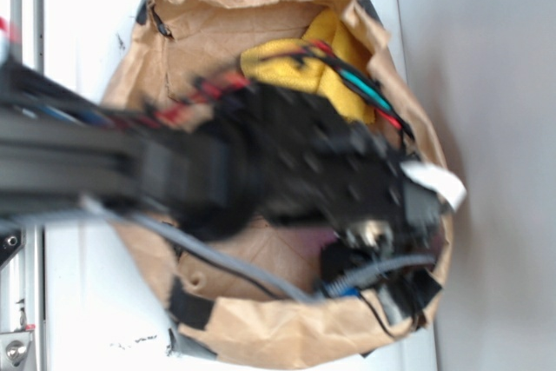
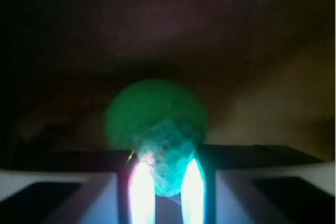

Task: Grab the green ball.

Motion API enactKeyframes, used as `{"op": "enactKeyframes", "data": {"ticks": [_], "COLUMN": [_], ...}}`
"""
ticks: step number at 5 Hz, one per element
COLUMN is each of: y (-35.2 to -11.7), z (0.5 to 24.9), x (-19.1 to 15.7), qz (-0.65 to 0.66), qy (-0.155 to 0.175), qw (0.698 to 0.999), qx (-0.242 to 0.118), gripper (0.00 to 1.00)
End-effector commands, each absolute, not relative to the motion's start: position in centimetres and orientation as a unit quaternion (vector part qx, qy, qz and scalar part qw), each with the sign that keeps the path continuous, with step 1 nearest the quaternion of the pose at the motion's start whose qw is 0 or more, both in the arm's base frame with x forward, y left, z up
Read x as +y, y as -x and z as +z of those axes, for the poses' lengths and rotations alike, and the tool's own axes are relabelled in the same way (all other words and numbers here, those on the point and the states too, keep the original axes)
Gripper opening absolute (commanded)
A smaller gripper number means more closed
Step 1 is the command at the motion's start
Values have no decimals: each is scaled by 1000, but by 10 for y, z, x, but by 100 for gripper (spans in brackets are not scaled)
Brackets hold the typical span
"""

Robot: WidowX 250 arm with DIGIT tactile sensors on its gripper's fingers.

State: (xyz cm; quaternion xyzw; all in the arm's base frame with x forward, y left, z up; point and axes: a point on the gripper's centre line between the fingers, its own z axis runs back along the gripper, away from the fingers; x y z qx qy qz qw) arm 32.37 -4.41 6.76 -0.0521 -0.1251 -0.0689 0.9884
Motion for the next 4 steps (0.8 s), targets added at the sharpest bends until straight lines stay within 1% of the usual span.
{"op": "enactKeyframes", "data": {"ticks": [1, 2, 3, 4], "y": [-285, -264, -244, -237], "z": [116, 125, 141, 143], "x": [-19, -13, -6, 7], "qz": [-62, -70, -70, -50], "qy": [80, 81, 13, 21], "qw": [984, 986, 997, 999], "qx": [-146, -128, -29, -3], "gripper": [0, 0, 0, 0]}}
